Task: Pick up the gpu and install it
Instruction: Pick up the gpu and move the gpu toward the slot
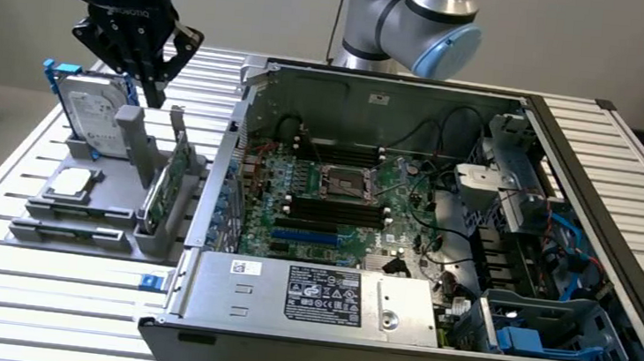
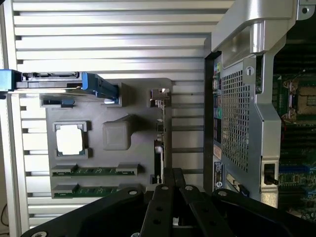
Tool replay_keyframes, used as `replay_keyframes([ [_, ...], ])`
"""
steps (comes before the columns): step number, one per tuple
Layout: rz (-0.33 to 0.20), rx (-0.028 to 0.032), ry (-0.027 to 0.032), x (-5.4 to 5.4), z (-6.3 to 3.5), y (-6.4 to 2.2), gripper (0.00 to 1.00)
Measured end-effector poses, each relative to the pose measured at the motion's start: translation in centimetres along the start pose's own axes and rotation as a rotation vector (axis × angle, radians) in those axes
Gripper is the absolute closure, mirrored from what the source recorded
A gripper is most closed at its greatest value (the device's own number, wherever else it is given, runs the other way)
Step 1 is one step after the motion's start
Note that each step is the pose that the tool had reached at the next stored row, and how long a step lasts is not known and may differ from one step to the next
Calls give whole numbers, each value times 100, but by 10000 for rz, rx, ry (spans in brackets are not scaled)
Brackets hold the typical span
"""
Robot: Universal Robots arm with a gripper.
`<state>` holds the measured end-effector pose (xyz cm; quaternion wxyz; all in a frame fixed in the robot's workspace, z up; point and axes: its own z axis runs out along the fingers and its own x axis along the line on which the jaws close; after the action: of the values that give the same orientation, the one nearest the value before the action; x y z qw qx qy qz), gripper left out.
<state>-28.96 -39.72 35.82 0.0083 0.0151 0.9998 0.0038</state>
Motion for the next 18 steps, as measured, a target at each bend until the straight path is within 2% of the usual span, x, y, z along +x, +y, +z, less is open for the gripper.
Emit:
replay_keyframes([
  [2,0,0,0,0,0,0,88],
  [3,0,0,0,0,0,0,83],
  [4,0,0,0,0,0,0,83],
  [6,0,1,1,0,1,0,70],
  [8,0,1,-2,1,18,0,70],
  [9,0,2,-1,2,35,0,64],
  [18,0,3,-1,23,199,-2,62],
])
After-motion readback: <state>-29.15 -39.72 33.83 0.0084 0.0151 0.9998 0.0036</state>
